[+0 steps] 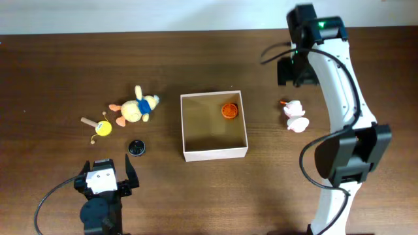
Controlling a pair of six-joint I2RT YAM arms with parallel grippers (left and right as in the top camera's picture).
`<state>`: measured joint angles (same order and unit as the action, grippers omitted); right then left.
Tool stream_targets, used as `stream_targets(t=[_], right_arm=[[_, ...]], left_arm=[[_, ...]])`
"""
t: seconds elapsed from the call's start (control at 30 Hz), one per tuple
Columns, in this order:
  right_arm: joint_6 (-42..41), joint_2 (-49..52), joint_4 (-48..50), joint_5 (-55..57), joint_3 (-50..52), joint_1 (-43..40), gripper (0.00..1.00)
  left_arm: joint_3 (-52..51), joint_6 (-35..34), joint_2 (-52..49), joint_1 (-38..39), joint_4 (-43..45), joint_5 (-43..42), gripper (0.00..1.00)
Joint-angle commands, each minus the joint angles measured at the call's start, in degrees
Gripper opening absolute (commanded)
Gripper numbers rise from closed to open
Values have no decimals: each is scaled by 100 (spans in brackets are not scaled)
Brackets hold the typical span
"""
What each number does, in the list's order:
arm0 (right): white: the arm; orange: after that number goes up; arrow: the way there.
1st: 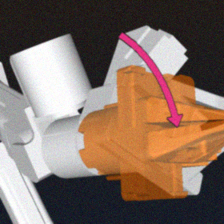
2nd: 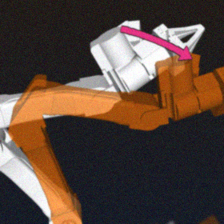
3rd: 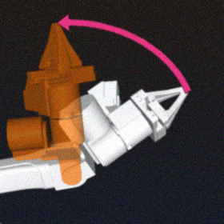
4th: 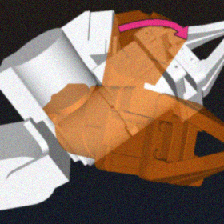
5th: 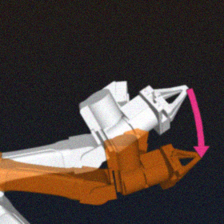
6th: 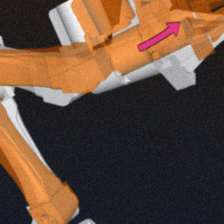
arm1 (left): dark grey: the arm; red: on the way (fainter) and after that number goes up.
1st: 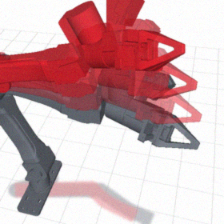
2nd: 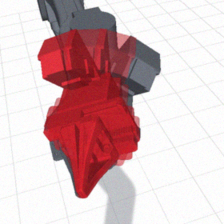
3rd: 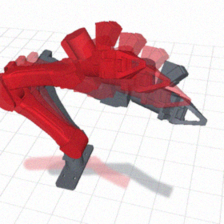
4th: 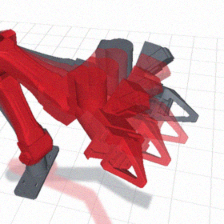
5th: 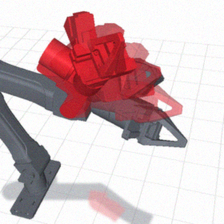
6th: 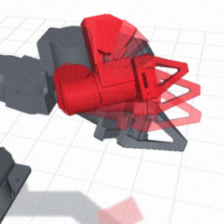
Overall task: Pack container
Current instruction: 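Move the right gripper to the white rubber duck and grasp it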
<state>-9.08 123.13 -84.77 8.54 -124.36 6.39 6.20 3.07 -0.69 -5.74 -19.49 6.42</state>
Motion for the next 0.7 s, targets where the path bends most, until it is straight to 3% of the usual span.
stream_targets(t=[0.0,0.4,0.67], right_arm=[[-66,-2,98,-210,627,-7,72],[-236,-2,931,-417,2227,-122,76],[-59,-2,1770,-424,2387,-144,77]], left_arm=[[-22,92,35,-9,0,46,99],[-22,92,35,-9,0,46,99],[-22,92,35,-9,0,46,99]])
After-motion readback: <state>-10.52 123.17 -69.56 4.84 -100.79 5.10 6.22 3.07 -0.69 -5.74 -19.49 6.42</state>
